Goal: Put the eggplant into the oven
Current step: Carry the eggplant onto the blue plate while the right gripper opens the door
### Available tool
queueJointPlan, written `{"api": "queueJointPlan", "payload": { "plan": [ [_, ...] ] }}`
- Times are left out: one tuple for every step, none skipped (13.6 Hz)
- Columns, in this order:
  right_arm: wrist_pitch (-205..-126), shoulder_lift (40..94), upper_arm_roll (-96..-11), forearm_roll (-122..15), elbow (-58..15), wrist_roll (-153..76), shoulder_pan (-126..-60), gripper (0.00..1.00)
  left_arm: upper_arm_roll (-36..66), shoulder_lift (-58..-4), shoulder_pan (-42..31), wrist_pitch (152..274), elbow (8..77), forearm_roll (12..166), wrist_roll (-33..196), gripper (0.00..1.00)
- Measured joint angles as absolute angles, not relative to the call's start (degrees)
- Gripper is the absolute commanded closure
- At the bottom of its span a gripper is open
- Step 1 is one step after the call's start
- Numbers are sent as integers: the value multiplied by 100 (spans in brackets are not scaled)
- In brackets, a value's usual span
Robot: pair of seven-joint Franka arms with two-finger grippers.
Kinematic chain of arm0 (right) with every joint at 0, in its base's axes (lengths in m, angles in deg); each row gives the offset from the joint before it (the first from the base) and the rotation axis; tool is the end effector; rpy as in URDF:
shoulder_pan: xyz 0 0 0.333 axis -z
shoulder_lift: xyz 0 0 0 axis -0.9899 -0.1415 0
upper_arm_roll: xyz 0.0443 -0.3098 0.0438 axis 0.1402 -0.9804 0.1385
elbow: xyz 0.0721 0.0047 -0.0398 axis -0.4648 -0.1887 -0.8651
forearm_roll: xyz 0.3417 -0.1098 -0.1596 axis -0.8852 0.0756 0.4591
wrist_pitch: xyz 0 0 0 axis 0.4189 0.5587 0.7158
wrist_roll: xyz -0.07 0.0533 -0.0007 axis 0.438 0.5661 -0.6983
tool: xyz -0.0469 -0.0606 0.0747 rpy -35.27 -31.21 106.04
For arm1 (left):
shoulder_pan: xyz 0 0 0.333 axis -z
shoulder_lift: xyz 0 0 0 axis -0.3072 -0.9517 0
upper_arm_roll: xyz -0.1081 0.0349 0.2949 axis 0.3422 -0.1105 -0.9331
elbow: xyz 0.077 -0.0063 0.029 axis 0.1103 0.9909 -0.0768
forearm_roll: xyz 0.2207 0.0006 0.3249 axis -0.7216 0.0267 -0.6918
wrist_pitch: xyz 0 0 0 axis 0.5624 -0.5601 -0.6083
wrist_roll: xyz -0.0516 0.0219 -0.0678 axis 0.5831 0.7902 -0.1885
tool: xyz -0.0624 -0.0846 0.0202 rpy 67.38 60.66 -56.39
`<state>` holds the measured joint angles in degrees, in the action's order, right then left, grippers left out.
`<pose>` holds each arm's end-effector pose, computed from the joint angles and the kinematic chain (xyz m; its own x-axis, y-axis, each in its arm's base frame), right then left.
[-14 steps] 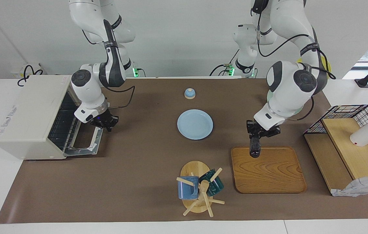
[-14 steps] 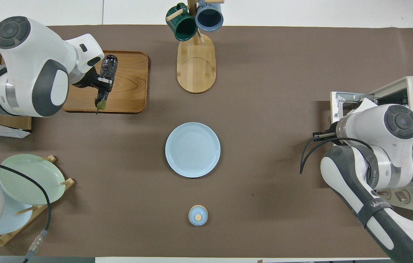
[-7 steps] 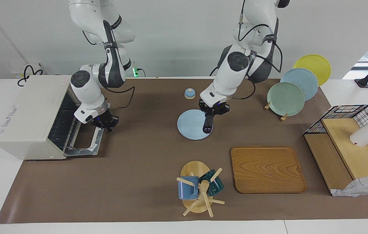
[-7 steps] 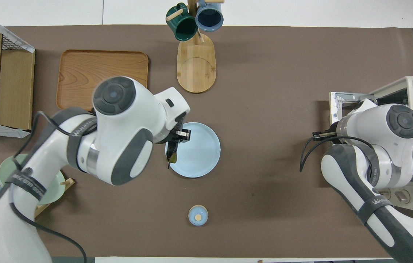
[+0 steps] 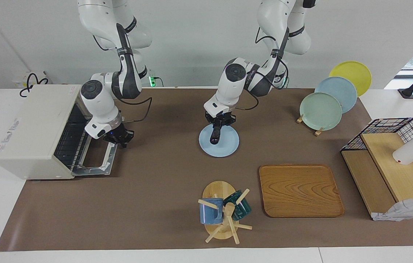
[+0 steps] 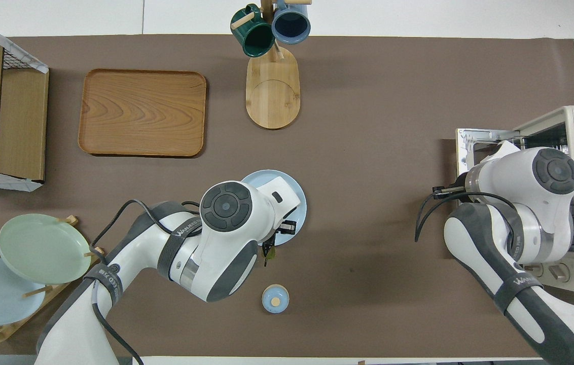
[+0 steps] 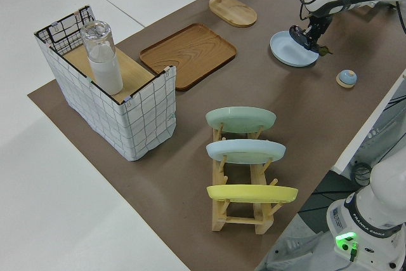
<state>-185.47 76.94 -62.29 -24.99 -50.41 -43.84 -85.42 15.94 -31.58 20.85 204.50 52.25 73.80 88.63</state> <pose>0.5159 0.0194 0.3036 0.9976 0.0688 -0.0093 0.0686 -0.9974 -0.0197 0.4242 -0.3916 0.3430 0.9730 -0.2239 -0.0557 -0.2146 -0.9668 0.1386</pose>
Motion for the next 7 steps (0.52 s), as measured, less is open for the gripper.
{"api": "queueJointPlan", "payload": {
  "plan": [
    [-18547,7694,-6251,-2511,-5069,-4385,-8553,100,1579,-3158,2083,20452,5224,7380,8854,1],
    [-18548,7694,-6268,-2536,-5082,-4385,-8563,100,1571,-3158,2080,20455,5223,7380,8847,0],
    [-18548,7694,-6286,-2558,-5086,-4385,-8597,100,1561,-3154,2073,20455,5218,7380,8828,0],
    [-18548,7694,-6291,-2592,-5087,-4392,-8636,100,1543,-3137,2047,20450,5207,7380,8771,0],
    [-18548,7694,-6292,-2665,-5088,-4409,-8678,100,1523,-3098,1976,20412,5189,7380,8685,0],
    [-18548,7696,-6294,-2741,-5087,-4421,-8720,100,1507,-3030,1850,20279,5127,7380,8569,0],
    [-18548,7698,-6297,-2819,-5082,-4437,-8804,100,1485,-2951,1684,20098,5026,7380,8402,0]
  ]
}}
